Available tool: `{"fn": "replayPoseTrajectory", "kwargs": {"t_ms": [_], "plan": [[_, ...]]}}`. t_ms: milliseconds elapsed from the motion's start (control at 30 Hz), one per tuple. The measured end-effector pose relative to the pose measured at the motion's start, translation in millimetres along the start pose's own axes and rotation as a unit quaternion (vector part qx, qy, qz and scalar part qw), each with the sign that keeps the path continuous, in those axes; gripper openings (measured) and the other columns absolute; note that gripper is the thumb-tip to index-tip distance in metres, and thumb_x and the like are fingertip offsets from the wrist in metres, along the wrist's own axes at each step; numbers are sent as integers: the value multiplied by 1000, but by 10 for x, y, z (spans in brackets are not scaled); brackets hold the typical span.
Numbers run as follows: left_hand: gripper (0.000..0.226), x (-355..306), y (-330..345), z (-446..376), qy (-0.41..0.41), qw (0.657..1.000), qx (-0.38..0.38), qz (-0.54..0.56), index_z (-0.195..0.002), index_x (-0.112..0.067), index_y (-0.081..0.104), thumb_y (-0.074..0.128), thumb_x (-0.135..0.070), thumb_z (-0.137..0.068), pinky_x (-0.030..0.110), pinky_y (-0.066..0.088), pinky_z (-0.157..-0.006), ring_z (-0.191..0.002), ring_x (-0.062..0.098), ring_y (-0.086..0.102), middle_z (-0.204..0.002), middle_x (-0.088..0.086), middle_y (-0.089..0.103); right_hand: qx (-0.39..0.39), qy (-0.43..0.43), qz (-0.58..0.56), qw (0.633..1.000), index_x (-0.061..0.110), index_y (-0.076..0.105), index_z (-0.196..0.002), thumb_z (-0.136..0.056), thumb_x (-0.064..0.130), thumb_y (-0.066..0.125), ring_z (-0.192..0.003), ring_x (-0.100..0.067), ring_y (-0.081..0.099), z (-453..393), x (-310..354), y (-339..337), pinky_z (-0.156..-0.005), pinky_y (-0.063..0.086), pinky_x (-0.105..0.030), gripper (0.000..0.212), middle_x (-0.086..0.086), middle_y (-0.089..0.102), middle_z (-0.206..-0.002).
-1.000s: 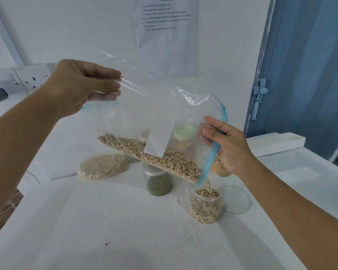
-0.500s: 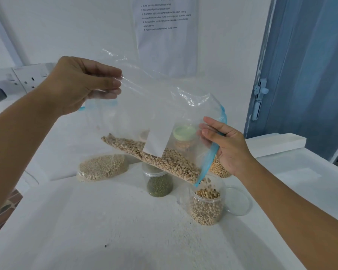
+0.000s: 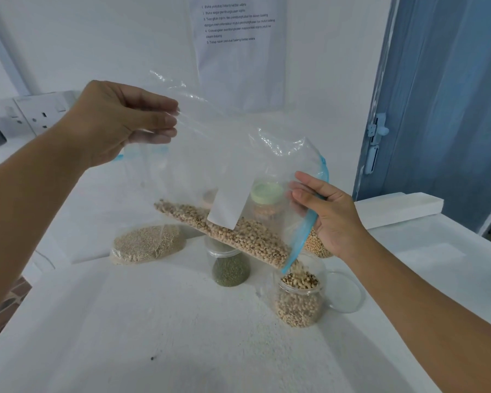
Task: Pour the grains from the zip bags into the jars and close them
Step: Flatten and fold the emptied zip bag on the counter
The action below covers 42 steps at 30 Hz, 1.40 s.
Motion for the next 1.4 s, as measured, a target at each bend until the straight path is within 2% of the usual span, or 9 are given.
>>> {"fn": "replayPoseTrajectory", "kwargs": {"t_ms": [167,267,500,700,1067,1400], "plan": [[19,-16,6,2,2,1000,3,-2,-94,-11,83,81,-2,-78,37,64,-86,-85,29,77,-104,15,79,-4,0,-4,1000,9,76,-115,-73,0,76,-97,-20,77,6,17,8,-99,59,-36,43,-13,78,-111],[22,-21,2,-3,4,1000,-1,-1,-98,-8,81,81,-2,-76,37,64,-86,-84,28,77,-105,15,79,-1,0,-4,1000,8,76,-116,-74,-1,76,-97,-20,76,1,15,9,-98,59,-36,43,-13,78,-112],[19,-16,-6,-1,3,1000,2,3,-93,-11,83,82,-3,-76,38,64,-86,-84,29,77,-103,15,79,0,-4,-7,1000,8,76,-115,-74,-1,76,-98,-22,76,-3,10,14,-95,60,-33,42,-14,78,-112],[25,-41,-10,-3,8,1000,-3,-3,-103,-4,78,80,-1,-78,37,64,-86,-82,28,77,-102,14,79,-2,-1,-12,1000,9,77,-114,-75,-2,76,-99,-22,76,-11,-6,36,-95,60,-34,40,-16,77,-114],[25,-65,8,10,10,1000,4,1,-103,-4,78,80,1,-79,39,63,-87,-81,28,77,-100,13,79,-10,-3,-12,1000,6,74,-119,-83,-7,71,-97,-20,77,12,-18,17,-93,61,-32,38,-15,77,-112],[23,-77,10,26,15,1000,8,-3,-101,-6,80,80,0,-79,39,63,-86,-81,28,76,-99,12,80,-8,-8,-14,1000,7,75,-117,-75,-2,75,-98,-22,76,30,-12,11,-96,60,-35,42,-15,77,-112]]}}
Point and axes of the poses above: each hand's wrist, its own z-axis away from the middle knuckle, its own y-axis out of the palm, x = y × z, the point moved 2 cm from there along -z, towards the middle knuckle
